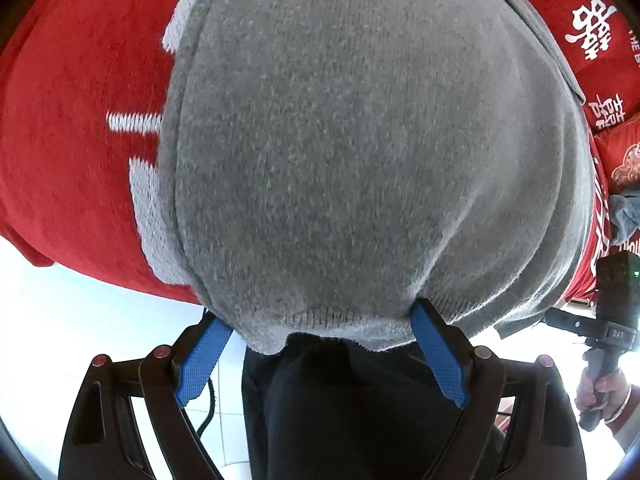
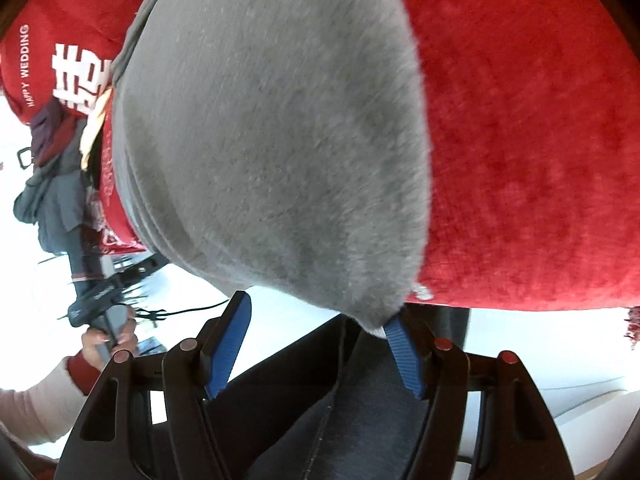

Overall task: Fold small clothes
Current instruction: 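Grasp the sweatshirt hem with both tools, then lift the hem and fold it over toward the collar with both tools, release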

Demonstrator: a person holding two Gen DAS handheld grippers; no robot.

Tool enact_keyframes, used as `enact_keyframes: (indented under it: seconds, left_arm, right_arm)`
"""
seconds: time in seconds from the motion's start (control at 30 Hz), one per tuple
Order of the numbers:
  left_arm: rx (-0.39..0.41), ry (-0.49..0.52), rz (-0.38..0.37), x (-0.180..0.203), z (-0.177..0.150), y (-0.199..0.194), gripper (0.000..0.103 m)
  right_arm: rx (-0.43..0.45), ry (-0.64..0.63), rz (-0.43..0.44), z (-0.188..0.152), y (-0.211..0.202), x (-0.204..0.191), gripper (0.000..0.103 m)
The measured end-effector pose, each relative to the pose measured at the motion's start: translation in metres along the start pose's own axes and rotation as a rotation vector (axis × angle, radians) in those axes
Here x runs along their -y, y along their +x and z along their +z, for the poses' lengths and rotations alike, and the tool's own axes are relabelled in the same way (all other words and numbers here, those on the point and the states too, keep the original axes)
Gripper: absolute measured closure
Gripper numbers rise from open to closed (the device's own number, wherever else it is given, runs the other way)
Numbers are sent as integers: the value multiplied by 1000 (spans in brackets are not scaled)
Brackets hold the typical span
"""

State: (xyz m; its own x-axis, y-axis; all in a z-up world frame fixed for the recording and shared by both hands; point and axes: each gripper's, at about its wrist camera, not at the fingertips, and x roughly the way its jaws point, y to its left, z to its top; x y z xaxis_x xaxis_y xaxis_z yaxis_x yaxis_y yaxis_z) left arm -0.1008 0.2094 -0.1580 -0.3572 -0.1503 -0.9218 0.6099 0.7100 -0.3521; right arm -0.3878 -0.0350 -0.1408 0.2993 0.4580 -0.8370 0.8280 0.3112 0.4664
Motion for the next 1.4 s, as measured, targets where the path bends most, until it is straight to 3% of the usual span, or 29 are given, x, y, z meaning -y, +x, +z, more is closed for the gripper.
enact_keyframes:
  seconds: [0.07, 0.1, 0.13, 0.2, 0.5, 0.6, 0.77, 0.9, 0.97, 1.0, 1.03, 1.1, 1.17, 1.2, 1.23, 1.4]
  left_arm:
    - [-2, -3, -22, -2, -4, -3, 41]
    - [-4, -1, -38, -3, -9, -3, 64]
    - [-11, 13, -66, -2, -12, -5, 89]
    - [-12, 37, -97, 1, -16, -11, 89]
    - [153, -4, -303, 7, 12, -106, 89]
    - [229, 5, -337, 17, 48, -140, 89]
    - [318, 36, -360, 45, 102, -172, 89]
    - [352, 54, -335, 64, 148, -179, 89]
    - [345, 41, -312, 72, 167, -174, 89]
    - [338, 35, -306, 74, 171, -170, 89]
    - [325, 30, -291, 75, 175, -165, 89]
    - [302, 19, -272, 73, 176, -155, 89]
    - [288, 4, -267, 70, 174, -147, 89]
    - [283, -1, -262, 69, 174, -145, 89]
    - [277, -10, -257, 68, 173, -143, 89]
    - [258, -26, -246, 61, 171, -139, 89]
  right_arm:
    - [-18, 1, 13, 1, 7, -3, 32]
    - [-23, 9, 23, 1, 9, -3, 35]
    - [-22, 23, 36, 0, 9, -2, 54]
    - [-11, 75, 75, -1, 7, 1, 91]
    - [145, 151, 401, -6, -45, -30, 91]
    - [229, 148, 498, 4, -71, -41, 92]
    - [352, 120, 633, 45, -116, -59, 95]
    - [434, 77, 702, 99, -156, -72, 95]
    - [434, 47, 669, 123, -173, -72, 95]
    - [419, 27, 610, 135, -176, -78, 95]
    - [378, -6, 484, 149, -176, -84, 93]
    - [301, -71, 311, 164, -163, -101, 87]
    - [197, -172, 117, 170, -143, -115, 63]
    - [165, -225, 56, 172, -133, -121, 45]
    - [141, -285, 7, 173, -122, -127, 40]
    - [11, -455, -138, 190, -63, -148, 42]
